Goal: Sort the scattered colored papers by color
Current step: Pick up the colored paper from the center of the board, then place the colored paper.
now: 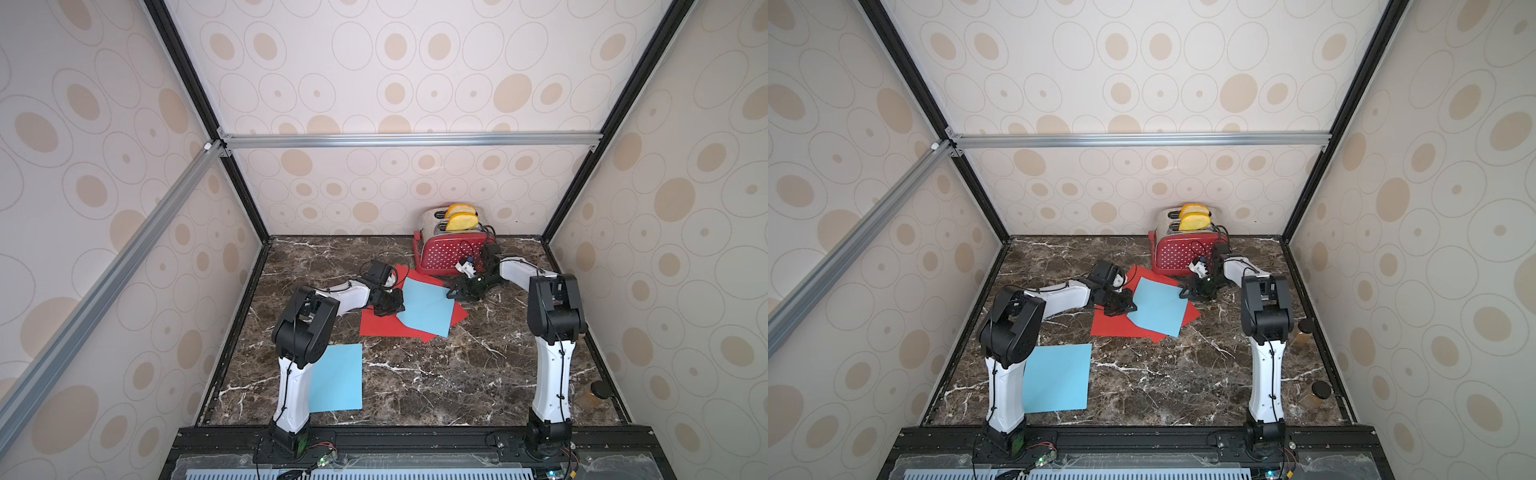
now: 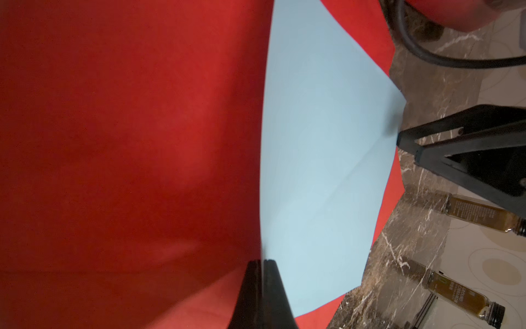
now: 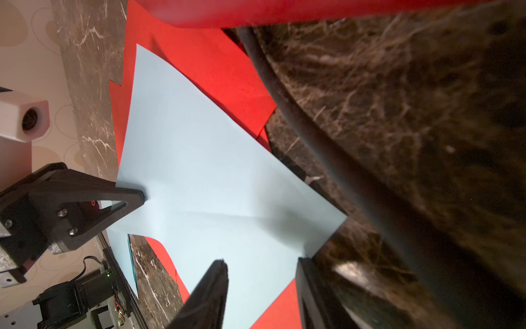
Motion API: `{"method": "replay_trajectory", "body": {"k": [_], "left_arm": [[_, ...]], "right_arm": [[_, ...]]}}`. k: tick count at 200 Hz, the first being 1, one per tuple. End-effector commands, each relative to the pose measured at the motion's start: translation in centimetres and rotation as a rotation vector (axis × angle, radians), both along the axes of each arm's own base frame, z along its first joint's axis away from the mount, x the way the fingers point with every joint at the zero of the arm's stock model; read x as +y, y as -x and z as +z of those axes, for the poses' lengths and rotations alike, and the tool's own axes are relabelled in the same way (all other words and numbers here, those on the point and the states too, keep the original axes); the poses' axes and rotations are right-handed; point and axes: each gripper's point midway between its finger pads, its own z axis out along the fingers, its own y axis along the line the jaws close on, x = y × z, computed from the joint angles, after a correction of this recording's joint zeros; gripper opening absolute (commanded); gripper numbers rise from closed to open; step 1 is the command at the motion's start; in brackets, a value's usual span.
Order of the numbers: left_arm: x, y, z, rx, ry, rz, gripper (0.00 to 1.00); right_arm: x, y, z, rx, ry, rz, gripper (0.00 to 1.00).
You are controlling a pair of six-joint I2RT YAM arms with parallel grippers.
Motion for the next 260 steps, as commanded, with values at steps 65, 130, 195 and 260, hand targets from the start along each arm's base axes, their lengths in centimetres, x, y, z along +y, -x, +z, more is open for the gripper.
{"method": "replay_trajectory", "body": {"k": [65,130,195,260], "left_arm": [[-2.9,-3.0,12.9,-0.275,0.185,-0.077,0.00],[1.5,1.6,16.6,-0.337,0.112,-0.016,0.00],[8.4,8.8,13.5,-0.188,-0.116,0.104,0.00],[14.6,16.0,11.7,-0.013,-0.339,0.247,0.00]], "right_arm": [[-1.2,-0.8,10.0,-0.154,0.044,-0.055,0.61],[-2.7,3.9,15.8,-0.273,0.045,-0.080,0.93],[-3.5,9.3,14.6,-0.291,0.025,-0.080,1.00],[-3.2,12.3,14.6,-0.352,-0.065,-0.110,0.99]]}}
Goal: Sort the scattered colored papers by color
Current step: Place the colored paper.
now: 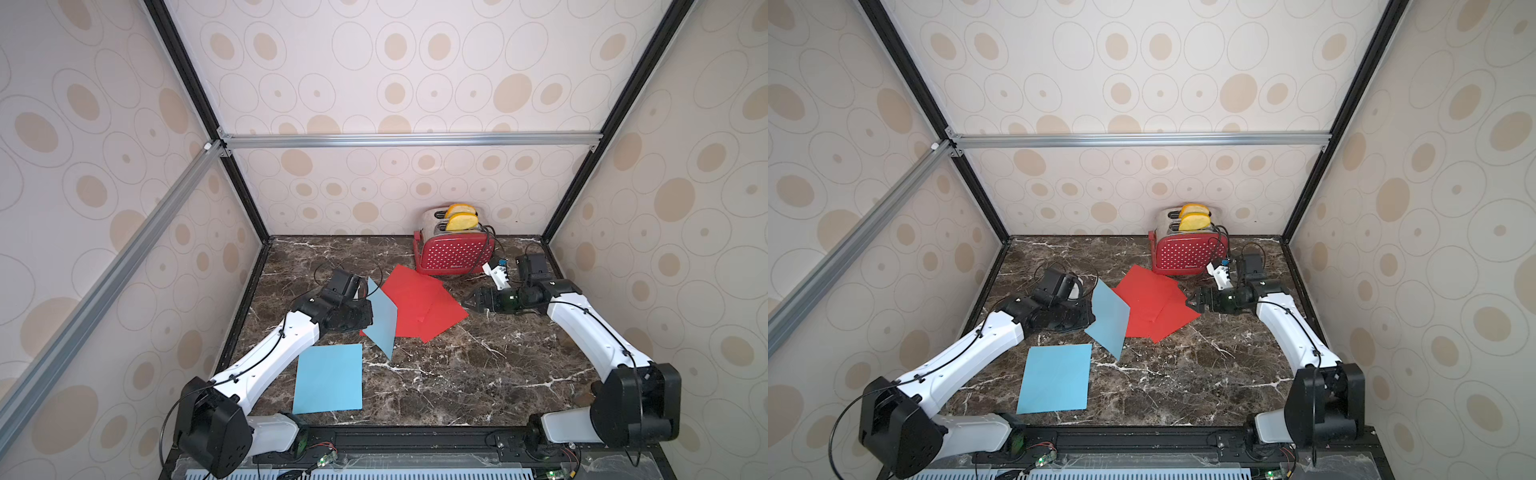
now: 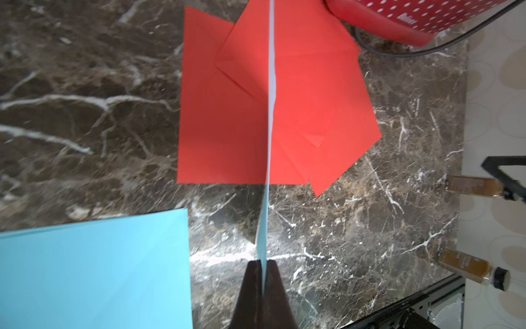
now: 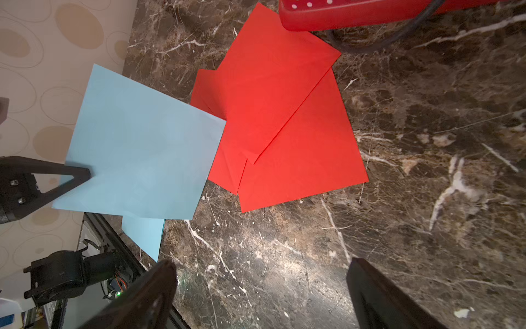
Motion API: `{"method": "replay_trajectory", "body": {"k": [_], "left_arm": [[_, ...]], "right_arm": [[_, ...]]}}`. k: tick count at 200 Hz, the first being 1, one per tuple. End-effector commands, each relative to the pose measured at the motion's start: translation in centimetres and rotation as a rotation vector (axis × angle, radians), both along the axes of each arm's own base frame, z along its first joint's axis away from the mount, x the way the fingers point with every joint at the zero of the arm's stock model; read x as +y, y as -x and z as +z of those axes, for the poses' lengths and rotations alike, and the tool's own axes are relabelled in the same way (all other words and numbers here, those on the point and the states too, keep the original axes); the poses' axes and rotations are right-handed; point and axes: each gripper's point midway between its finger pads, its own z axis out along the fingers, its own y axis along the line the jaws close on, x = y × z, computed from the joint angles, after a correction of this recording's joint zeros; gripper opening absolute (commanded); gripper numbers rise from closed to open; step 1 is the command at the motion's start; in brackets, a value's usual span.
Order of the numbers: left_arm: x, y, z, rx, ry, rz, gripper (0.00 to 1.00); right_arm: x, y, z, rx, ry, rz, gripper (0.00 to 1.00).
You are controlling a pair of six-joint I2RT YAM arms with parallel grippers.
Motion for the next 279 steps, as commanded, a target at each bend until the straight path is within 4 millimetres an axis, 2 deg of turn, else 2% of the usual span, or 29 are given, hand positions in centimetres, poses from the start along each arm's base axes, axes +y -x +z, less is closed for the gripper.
{"method": "replay_trajectory", "body": {"k": [1,33,37,52,91,132,167,207,248,279], "left_arm": [[3.3,3.4,-1.4,0.114,-0.123,0.102,0.00],[5.6,6.0,-1.4,0.166,-0.189,0.168,0.00],[5.9,6.2,-1.4,0.172,-0.203,0.173,0.00],[6.9,7.0,-1.1,0.194,-0.249,0.187,0.00],[9.1,8.0,-0.9,0.232,-0.373,0.215,0.00],[11.6,10.4,-1.7,0.312,-0.486,0.246,0.00],[11.8,11.6,-2.6,0.313,-0.439,0.291,0.00],[12.4,12.0,-3.4,0.249,-0.350,0.424,0.00],[12.2,11.3,-5.2,0.214,-0.298,0.498,0.00],[12.3,10.5,-4.7,0.186,-0.305,0.535,0.00]], "right_arm": [[0.6,0.4,0.0,-0.013,-0.068,-0.010,0.99],[2.1,1.5,0.2,-0.065,-0.137,-0.021,0.99],[3.0,2.0,0.3,-0.080,-0.141,0.003,0.99],[4.6,2.8,0.6,-0.140,-0.148,0.019,0.99],[9.9,4.9,-0.9,-0.184,-0.190,0.080,0.98],[14.4,6.6,-1.7,-0.261,-0.206,0.163,0.99],[18.0,7.0,-3.4,-0.218,-0.227,0.227,0.98],[21.8,8.3,-3.6,-0.215,-0.261,0.343,0.98],[23.3,9.5,-3.9,-0.177,-0.284,0.428,0.98],[24.1,10.0,-3.9,-0.156,-0.299,0.466,0.98]]}}
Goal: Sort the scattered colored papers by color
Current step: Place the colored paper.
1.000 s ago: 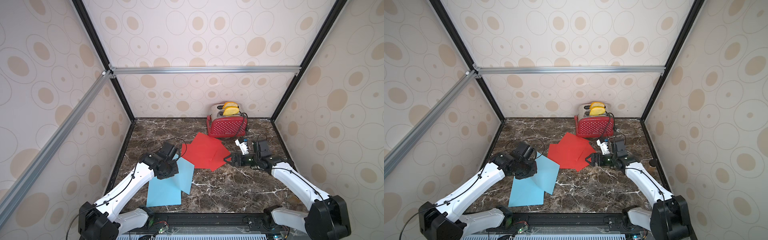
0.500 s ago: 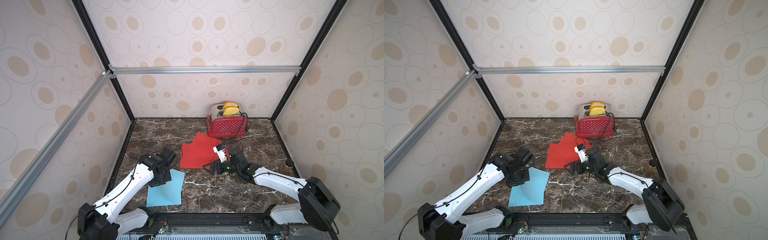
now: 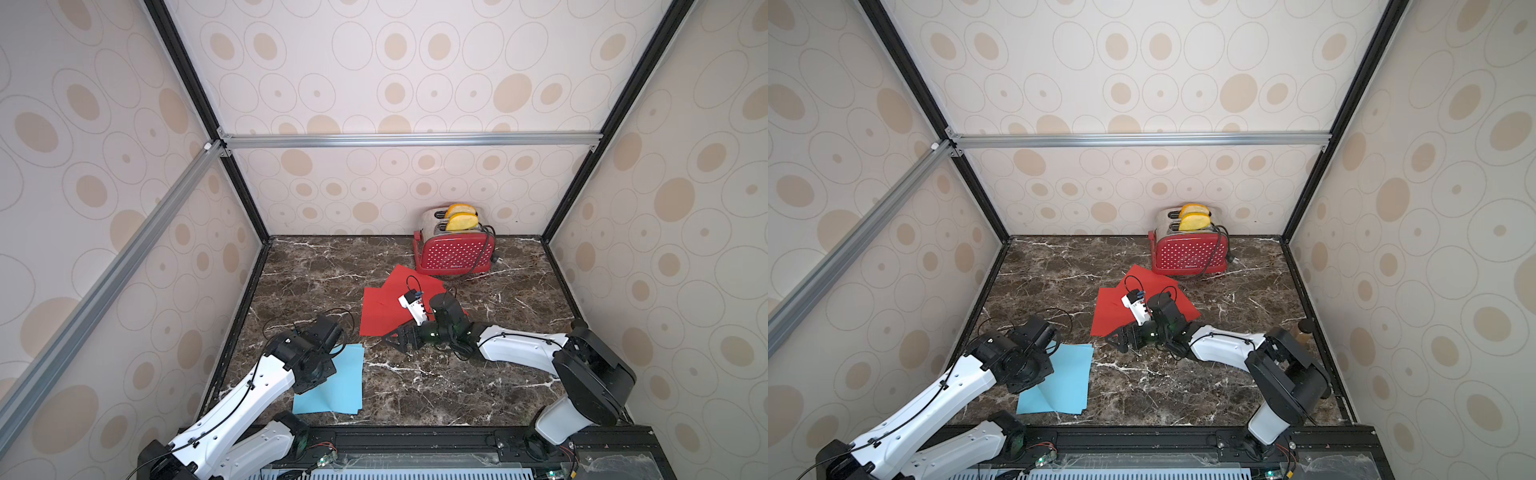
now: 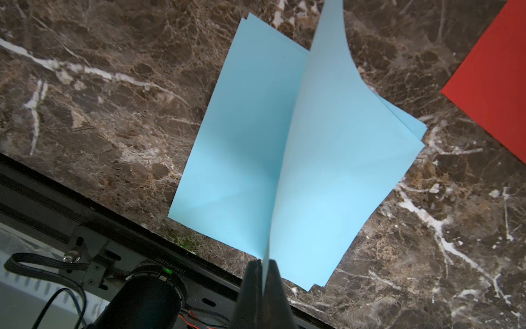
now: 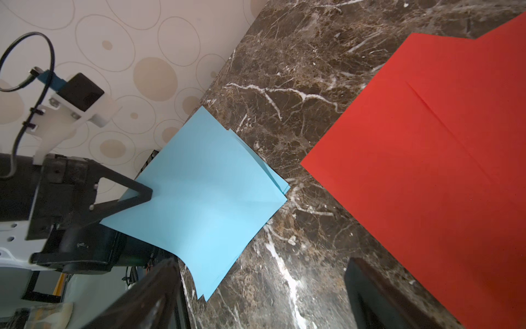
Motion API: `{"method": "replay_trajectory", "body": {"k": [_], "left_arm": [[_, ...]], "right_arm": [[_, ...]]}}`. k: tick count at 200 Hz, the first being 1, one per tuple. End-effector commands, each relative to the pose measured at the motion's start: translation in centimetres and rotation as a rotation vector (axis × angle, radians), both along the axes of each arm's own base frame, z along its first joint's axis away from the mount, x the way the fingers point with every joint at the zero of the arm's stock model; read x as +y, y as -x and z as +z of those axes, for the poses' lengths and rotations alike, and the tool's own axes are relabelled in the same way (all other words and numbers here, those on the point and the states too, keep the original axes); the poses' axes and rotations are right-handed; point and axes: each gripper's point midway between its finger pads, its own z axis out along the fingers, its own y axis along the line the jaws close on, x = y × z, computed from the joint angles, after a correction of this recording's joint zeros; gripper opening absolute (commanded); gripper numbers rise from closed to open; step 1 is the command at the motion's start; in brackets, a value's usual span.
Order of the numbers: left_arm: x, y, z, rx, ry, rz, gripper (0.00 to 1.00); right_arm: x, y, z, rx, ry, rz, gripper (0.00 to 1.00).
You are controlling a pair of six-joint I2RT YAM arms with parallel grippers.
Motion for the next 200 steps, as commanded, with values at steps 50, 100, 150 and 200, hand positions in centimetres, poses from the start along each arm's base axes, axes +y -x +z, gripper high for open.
{"method": "replay_trajectory", "body": {"k": [50,100,150,200], "left_arm": [[0.3,-1.3,1.0,-0.072,-0.019,0.085,0.00],[1.0,0.0,0.6,-0.053,-0.027,0.092,0.00],[-0.1,0.1,-0.2,-0.003,0.004,0.010,0.00],[0.5,1.1,-0.1,0.064,-0.048,-0.051,0.00]], "right_arm": [[2.8,1.4,0.7,0.021,-0.059,0.100,0.97],[5.4,2.0,0.3,0.049,-0.093,0.132,0.95],[7.5,1.6,-0.5,0.077,-0.113,0.136,0.94],[8.5,1.7,-0.6,0.091,-0.136,0.134,0.94]]}}
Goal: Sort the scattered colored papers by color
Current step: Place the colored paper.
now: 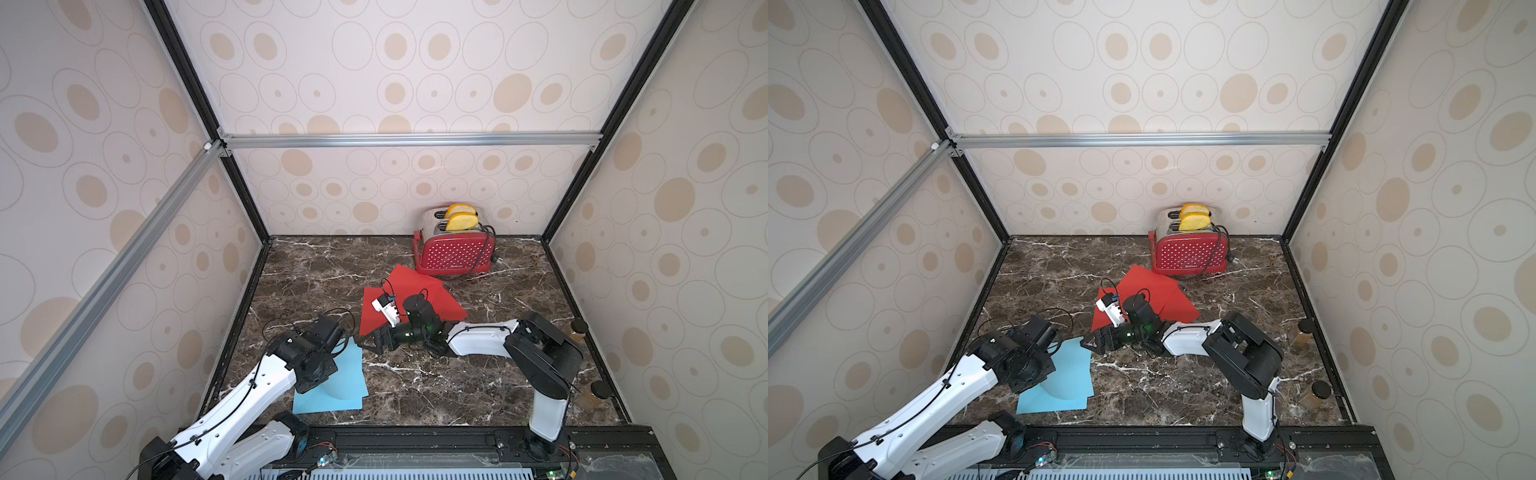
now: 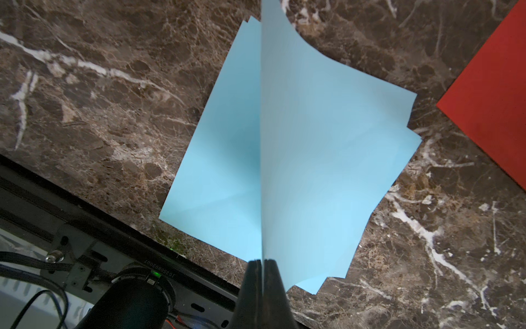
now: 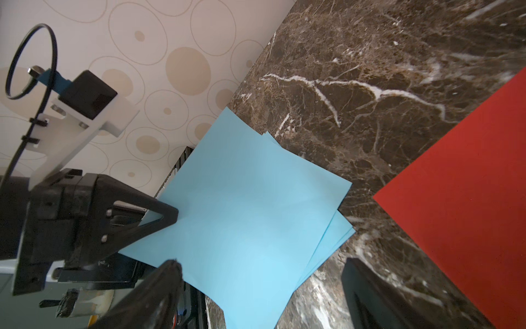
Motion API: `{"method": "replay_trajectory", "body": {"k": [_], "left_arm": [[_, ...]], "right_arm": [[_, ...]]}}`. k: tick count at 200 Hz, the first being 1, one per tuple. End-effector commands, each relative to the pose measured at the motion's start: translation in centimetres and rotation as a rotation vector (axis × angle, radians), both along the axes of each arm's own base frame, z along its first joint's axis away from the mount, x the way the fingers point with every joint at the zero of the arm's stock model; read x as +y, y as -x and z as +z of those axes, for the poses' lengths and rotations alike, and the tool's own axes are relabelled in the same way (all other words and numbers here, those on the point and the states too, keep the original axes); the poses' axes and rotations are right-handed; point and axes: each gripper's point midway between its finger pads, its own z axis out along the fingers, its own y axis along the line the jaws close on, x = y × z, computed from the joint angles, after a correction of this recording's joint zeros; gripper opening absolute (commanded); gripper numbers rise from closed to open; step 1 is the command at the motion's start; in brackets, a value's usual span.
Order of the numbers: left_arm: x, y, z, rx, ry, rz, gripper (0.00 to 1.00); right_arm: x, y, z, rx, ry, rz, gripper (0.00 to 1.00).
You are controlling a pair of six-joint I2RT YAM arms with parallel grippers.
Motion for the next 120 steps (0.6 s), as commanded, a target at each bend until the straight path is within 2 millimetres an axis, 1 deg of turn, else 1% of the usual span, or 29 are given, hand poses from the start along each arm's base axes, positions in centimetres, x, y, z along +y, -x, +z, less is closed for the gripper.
{"method": "replay_trajectory", "body": {"k": [1,20,55,99,120], "left_arm": [[0.6,1.0,0.2,0.059,-0.048,-0.054,0.00],[0.9,1.2,0.3,0.097,-0.084,-0.078,0.00],[1.3,0.8,0.7,0.122,-0.140,-0.122,0.00],[1.2,0.4,0.2,0.126,-0.151,-0.152,0.00],[1.1,0.1,-0.3,0.123,-0.152,-0.161,0.00]], "right_arm": [[1.3,0.1,1.1,-0.005,-0.047,0.011,0.94],[1.7,0.3,1.1,-0.002,-0.052,0.013,0.94],[1.9,0.5,0.9,0.003,-0.055,0.013,0.94],[2.1,0.9,0.8,0.011,-0.060,0.026,0.94],[2.0,1.1,0.7,0.016,-0.057,0.029,0.94]]}}
